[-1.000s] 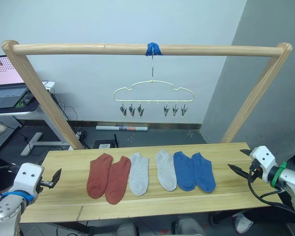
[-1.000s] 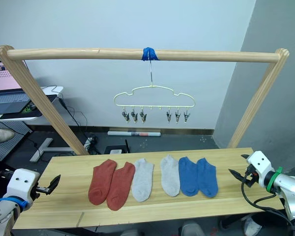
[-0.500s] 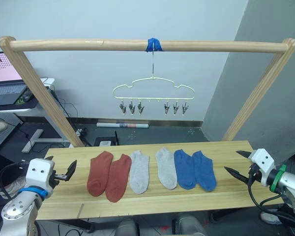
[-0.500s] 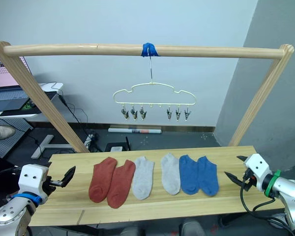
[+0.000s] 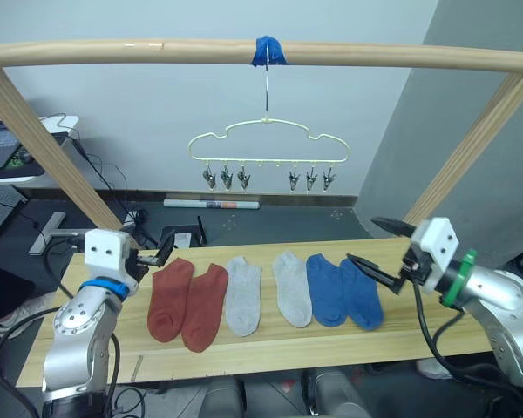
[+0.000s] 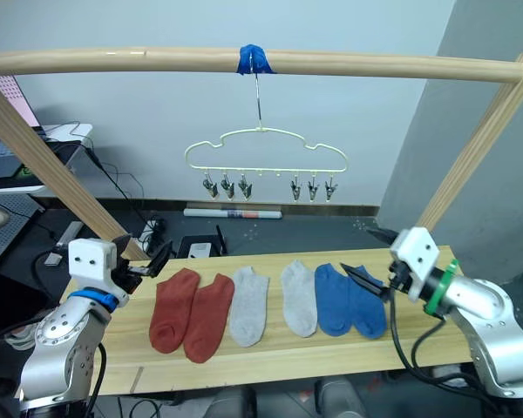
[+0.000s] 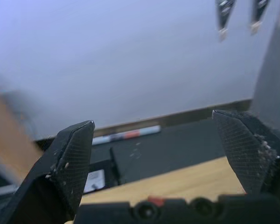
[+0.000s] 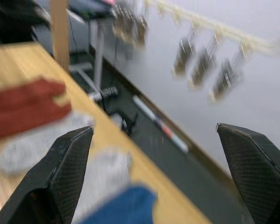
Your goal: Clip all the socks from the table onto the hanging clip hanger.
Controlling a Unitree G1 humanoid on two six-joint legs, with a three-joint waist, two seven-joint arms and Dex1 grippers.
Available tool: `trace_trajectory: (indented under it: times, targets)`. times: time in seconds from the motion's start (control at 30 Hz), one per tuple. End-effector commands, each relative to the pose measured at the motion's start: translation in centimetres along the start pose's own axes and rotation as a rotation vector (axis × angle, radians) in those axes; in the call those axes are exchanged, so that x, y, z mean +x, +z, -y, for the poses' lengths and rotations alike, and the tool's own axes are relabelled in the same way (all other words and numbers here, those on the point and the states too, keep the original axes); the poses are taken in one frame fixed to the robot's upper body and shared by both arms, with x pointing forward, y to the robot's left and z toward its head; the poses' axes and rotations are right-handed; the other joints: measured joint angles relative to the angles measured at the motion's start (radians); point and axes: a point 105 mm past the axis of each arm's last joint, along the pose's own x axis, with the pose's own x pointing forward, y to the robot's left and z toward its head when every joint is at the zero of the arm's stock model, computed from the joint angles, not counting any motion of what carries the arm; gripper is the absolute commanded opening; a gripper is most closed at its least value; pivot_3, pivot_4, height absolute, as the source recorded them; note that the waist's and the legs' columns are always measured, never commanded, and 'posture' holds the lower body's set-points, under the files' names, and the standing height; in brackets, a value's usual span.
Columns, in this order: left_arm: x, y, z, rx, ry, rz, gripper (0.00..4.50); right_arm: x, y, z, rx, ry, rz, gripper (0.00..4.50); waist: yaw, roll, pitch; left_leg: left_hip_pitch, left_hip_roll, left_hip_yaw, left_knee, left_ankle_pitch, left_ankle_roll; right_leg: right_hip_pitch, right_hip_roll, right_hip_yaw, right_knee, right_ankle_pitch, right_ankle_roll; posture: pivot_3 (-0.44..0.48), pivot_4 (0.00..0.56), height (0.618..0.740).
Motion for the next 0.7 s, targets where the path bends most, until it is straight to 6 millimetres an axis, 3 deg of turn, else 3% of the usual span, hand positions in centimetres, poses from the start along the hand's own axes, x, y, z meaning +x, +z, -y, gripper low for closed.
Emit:
trace_trajectory:
  times: [0.03,0.13,0.27,0.37,0.7]
  targets:
    - [0.9,2.6,0.9,0.01,-0.03,0.089,4.5,0.7,1.8,-0.6,-0.009,0.021,0.038,4.43,0.0,0.0,0.002,-0.001,0.0,0.0,0.0,0.0,0.0,0.0,0.0,0.0,0.0,0.0,0.0,-0.154,0.202,0.74]
    - [1.7,3.6,1.3,-0.002,-0.042,0.135,4.5,0.8,2.0,-0.7,0.0,0.019,0.036,4.43,0.001,-0.001,0.01,-0.003,0.0,-0.002,0.0,0.0,0.0,-0.001,0.0,-0.002,-0.001,0.001,0.002,-0.166,0.209,0.74]
    - [2.9,4.6,1.9,-0.024,-0.06,0.181,3.61,0.7,2.0,-0.9,0.016,0.014,0.033,4.5,0.0,-0.001,0.022,-0.004,0.0,-0.002,0.0,0.0,0.0,-0.001,0.0,-0.002,-0.002,0.001,0.002,-0.179,0.218,0.74]
    - [3.9,4.9,2.6,-0.033,-0.078,0.191,2.67,0.7,2.2,-1.2,0.024,0.015,0.036,4.5,-0.003,-0.001,0.027,-0.004,0.0,-0.002,0.0,0.0,0.0,-0.002,0.001,-0.002,-0.002,0.001,0.002,-0.185,0.222,0.74]
    - [6.5,4.9,3.8,-0.063,-0.076,0.211,2.67,1.6,3.2,-1.5,0.035,0.022,0.061,4.5,-0.006,-0.002,0.039,-0.009,0.0,-0.002,0.0,0.0,0.0,-0.006,0.001,-0.002,-0.002,0.003,0.006,-0.202,0.237,0.74]
